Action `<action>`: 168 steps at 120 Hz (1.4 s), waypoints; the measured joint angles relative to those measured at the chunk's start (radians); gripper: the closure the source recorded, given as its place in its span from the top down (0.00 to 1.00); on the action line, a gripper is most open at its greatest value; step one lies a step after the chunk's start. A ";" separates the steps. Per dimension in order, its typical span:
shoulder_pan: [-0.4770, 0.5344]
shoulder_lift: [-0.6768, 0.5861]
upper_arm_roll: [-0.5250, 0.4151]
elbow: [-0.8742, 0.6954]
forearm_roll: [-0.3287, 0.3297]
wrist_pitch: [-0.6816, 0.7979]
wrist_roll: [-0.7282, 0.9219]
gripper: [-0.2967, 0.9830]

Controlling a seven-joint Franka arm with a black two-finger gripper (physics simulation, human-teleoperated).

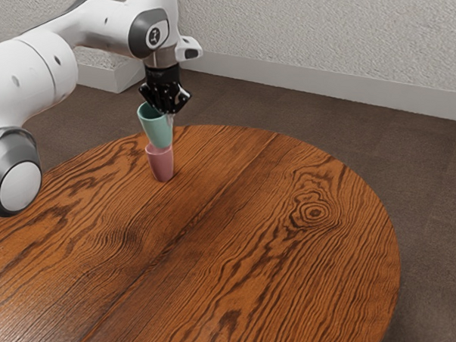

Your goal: Place the right cup onto the left cup

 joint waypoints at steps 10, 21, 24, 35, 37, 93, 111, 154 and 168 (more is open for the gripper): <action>0.011 0.025 0.000 0.022 -0.012 0.023 0.007 0.15; 0.029 0.055 0.001 0.027 -0.027 0.068 0.014 0.15; 0.034 0.061 0.001 0.028 -0.030 0.082 0.016 0.15; 0.049 0.079 0.001 0.028 -0.037 0.132 0.021 0.15; 0.052 0.081 0.001 0.027 -0.037 0.140 0.022 0.15; 0.095 0.179 0.014 0.096 -0.051 0.287 0.035 0.15; 0.105 0.193 0.015 0.097 -0.054 0.311 0.036 0.15; 0.123 0.186 0.030 0.066 -0.055 0.329 0.037 0.15; 0.116 0.173 0.035 0.027 -0.057 0.338 0.036 0.15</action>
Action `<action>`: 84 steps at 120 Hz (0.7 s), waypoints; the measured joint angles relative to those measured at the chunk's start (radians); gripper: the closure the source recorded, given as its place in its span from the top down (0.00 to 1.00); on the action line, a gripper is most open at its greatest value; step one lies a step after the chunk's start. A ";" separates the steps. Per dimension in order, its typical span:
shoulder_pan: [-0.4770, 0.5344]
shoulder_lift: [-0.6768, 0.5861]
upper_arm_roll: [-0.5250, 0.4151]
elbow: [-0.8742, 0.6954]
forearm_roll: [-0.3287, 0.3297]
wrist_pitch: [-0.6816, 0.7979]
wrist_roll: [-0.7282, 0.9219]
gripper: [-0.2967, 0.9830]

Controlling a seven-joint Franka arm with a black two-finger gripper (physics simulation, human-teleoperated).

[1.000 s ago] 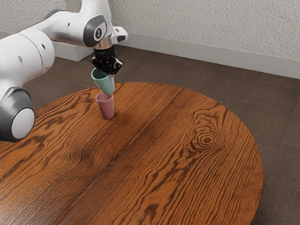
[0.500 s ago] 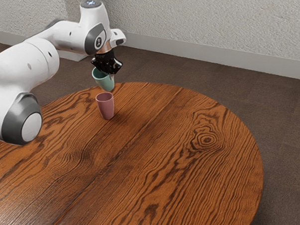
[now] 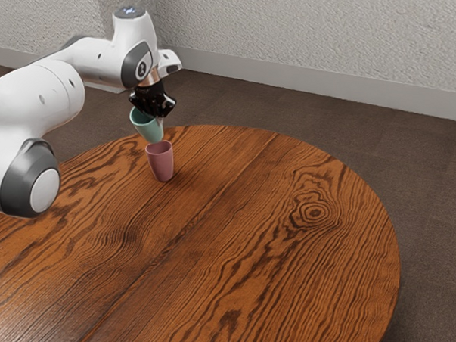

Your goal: Place the right cup onto the left cup

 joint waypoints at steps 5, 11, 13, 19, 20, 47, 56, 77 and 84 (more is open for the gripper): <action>-0.003 -0.006 0.001 -0.013 -0.002 0.004 0.000 0.15; -0.005 -0.013 0.002 -0.029 -0.004 0.009 -0.001 0.15; -0.007 -0.015 0.003 -0.033 -0.004 0.010 -0.001 0.15; -0.011 -0.020 0.004 -0.040 -0.005 0.013 -0.001 0.15; -0.011 -0.022 0.004 -0.042 -0.005 0.013 -0.001 0.15; -0.018 -0.037 0.005 -0.069 -0.006 0.025 -0.003 0.15; -0.022 -0.034 0.005 -0.069 -0.007 0.027 -0.004 0.16; -0.026 -0.024 0.005 -0.068 -0.008 0.036 -0.005 0.16; -0.025 -0.022 0.005 -0.069 -0.008 0.038 -0.006 0.16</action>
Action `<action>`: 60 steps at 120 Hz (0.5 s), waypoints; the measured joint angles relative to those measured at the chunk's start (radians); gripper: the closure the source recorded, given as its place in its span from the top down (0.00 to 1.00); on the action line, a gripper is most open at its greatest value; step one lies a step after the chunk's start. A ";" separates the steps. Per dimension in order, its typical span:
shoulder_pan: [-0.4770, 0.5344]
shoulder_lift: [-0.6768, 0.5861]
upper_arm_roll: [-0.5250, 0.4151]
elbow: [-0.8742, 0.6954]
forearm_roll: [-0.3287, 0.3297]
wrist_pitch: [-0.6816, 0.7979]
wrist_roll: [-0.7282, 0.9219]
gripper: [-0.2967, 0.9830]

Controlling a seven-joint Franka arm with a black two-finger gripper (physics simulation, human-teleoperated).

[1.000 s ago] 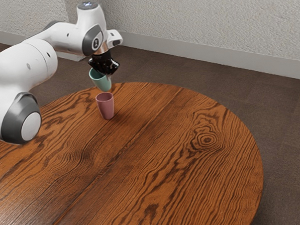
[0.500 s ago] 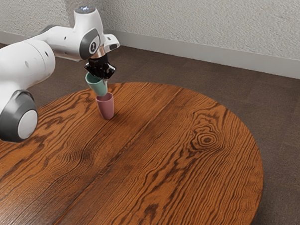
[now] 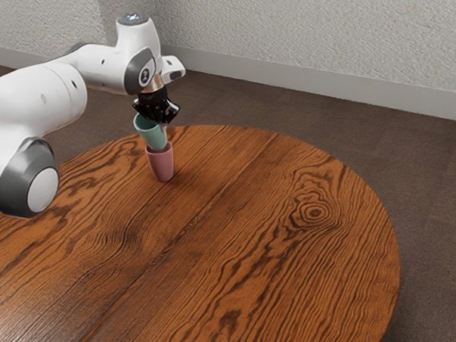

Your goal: Place the right cup onto the left cup

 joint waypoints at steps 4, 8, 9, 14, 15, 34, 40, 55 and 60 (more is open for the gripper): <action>0.000 0.001 0.000 0.000 0.000 0.001 0.000 0.16; 0.000 0.002 0.000 0.000 0.000 0.002 0.000 0.16; 0.000 0.002 0.000 0.000 0.000 0.002 0.000 0.16; 0.000 0.003 0.000 -0.001 0.000 0.003 -0.001 0.16; 0.000 0.003 0.000 -0.001 0.000 0.003 -0.001 0.16; 0.001 0.007 0.000 -0.001 0.000 0.005 -0.002 0.16; 0.002 0.010 0.000 -0.001 0.000 0.006 -0.002 0.16; 0.004 0.018 0.000 -0.001 -0.001 0.008 -0.003 0.16; 0.004 0.021 0.000 -0.001 -0.001 0.010 -0.003 0.16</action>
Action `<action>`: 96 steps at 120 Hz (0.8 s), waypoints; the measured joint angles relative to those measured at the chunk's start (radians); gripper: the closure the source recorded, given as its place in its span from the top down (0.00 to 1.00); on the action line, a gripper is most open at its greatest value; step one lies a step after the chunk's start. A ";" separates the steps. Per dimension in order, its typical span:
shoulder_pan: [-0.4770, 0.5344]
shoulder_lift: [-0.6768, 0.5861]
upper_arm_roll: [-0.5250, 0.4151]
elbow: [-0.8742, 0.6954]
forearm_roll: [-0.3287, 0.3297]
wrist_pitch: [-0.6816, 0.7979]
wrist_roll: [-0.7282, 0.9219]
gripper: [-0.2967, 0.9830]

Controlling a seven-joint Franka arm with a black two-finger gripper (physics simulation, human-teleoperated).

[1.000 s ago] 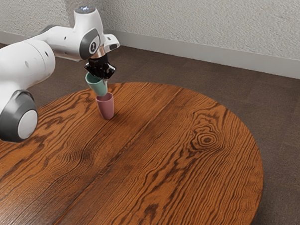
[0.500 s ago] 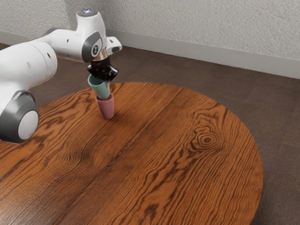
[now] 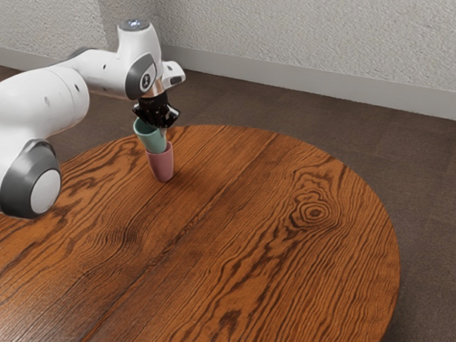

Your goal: Place the right cup onto the left cup

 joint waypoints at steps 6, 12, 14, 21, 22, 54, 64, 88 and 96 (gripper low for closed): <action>0.000 0.002 0.000 0.000 0.000 0.002 0.000 0.16; -0.001 0.005 0.000 0.000 0.000 0.004 0.000 0.15; -0.002 0.005 0.000 0.000 0.000 0.004 0.000 0.15; -0.003 0.007 -0.001 0.000 0.000 0.008 0.000 0.16; -0.003 0.007 -0.001 0.000 0.000 0.009 0.000 0.17; -0.005 0.011 -0.003 -0.007 -0.008 0.021 0.008 0.53; -0.011 0.002 -0.002 -0.009 -0.009 0.023 0.009 0.60; -0.037 -0.113 -0.001 -0.090 -0.009 0.024 0.012 0.70; -0.045 -0.178 -0.004 -0.125 -0.007 0.019 0.012 0.72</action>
